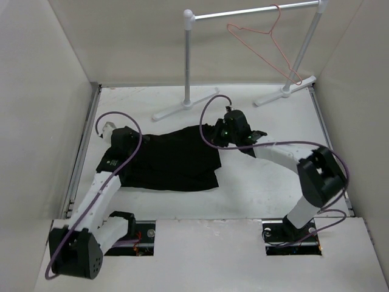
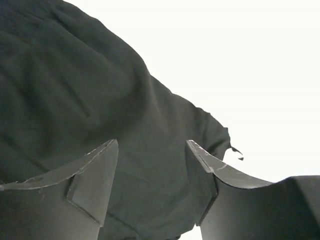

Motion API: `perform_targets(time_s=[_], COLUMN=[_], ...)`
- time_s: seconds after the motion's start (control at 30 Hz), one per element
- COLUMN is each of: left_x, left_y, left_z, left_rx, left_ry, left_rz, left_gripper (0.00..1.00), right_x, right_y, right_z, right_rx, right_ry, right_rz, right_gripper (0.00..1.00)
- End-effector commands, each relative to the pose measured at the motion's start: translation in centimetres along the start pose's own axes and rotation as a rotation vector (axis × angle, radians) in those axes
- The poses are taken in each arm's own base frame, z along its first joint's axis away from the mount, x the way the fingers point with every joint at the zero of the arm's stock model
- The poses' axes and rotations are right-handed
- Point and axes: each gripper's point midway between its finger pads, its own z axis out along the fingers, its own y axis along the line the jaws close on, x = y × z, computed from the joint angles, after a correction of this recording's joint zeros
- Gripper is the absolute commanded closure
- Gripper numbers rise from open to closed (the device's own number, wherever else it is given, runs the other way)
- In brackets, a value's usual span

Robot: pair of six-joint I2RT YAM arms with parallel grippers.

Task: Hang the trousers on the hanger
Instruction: Fold the trousers at the center of the board, then pick up the hanger from the clothesline.

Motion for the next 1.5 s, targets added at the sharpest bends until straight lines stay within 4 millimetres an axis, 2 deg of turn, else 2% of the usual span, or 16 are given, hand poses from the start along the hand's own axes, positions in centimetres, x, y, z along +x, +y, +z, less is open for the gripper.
perform_targets(time_s=[0.0, 0.1, 0.23, 0.37, 0.43, 0.53, 0.63, 0.7, 0.77, 0.8, 0.9, 1.0, 1.13, 1.23, 1.33, 1.47], left_x=[0.6, -0.3, -1.4, -2.0, -2.8, -3.7, -4.3, -3.5, -1.4, -0.2, 4.2, 8.3, 13.0, 15.3, 16.5, 17.1], left_y=[0.4, 3.1, 8.2, 9.9, 8.0, 3.9, 0.2, -2.1, -3.9, -4.5, -7.0, -9.3, -10.9, -11.4, -11.6, -11.4], left_z=[2.5, 4.7, 6.6, 6.7, 6.3, 4.8, 2.8, 1.7, 0.8, 0.3, -1.2, -2.6, -3.5, -3.9, -4.2, -4.3], left_rx=[-0.032, -0.102, -0.230, -0.267, -0.216, -0.118, -0.033, 0.026, 0.076, 0.096, 0.182, 0.257, 0.310, 0.333, 0.354, 0.358], left_ry=[-0.005, -0.042, -0.054, -0.053, -0.071, -0.081, -0.094, -0.069, -0.020, 0.005, 0.104, 0.191, 0.294, 0.338, 0.367, 0.407], left_rz=[0.082, 0.046, -0.022, -0.059, -0.054, -0.025, 0.027, 0.074, 0.144, 0.181, 0.291, 0.393, 0.484, 0.519, 0.529, 0.534], left_gripper=[0.47, 0.47, 0.47, 0.47, 0.46, 0.43, 0.39, 0.39, 0.40, 0.44, 0.64, 0.80, 0.80, 0.78, 0.76, 0.74], right_x=[-0.7, -0.2, 3.3, 5.6, 4.8, 2.4, 0.3, -1.2, -3.5, -5.1, -12.1, -19.3, -29.3, -35.0, -38.2, -40.0], right_y=[-1.0, -4.6, -8.6, -8.7, -7.5, -4.0, -0.6, 1.6, 4.1, 5.3, 8.2, 10.1, 6.7, 2.9, 1.0, -1.4], right_z=[3.4, 5.2, 4.9, 3.2, 2.2, 0.1, -3.1, -6.0, -9.3, -11.0, -17.1, -22.7, -27.2, -29.2, -29.2, -27.1], right_rx=[0.008, 0.106, 0.217, 0.226, 0.199, 0.115, 0.059, 0.023, -0.022, -0.044, -0.079, -0.086, 0.071, 0.187, 0.232, 0.327], right_ry=[0.015, 0.009, 0.038, 0.037, 0.008, -0.032, -0.049, -0.071, -0.122, -0.163, -0.322, -0.496, -0.707, -0.799, -0.802, -0.723], right_rz=[0.000, 0.101, 0.189, 0.183, 0.168, 0.118, 0.032, -0.037, -0.113, -0.149, -0.229, -0.307, -0.320, -0.295, -0.327, -0.427], right_gripper=[0.85, 0.88, 0.90, 0.89, 0.84, 0.67, 0.47, 0.40, 0.42, 0.49, 0.86, 0.93, 0.86, 0.61, 0.30, 0.17])
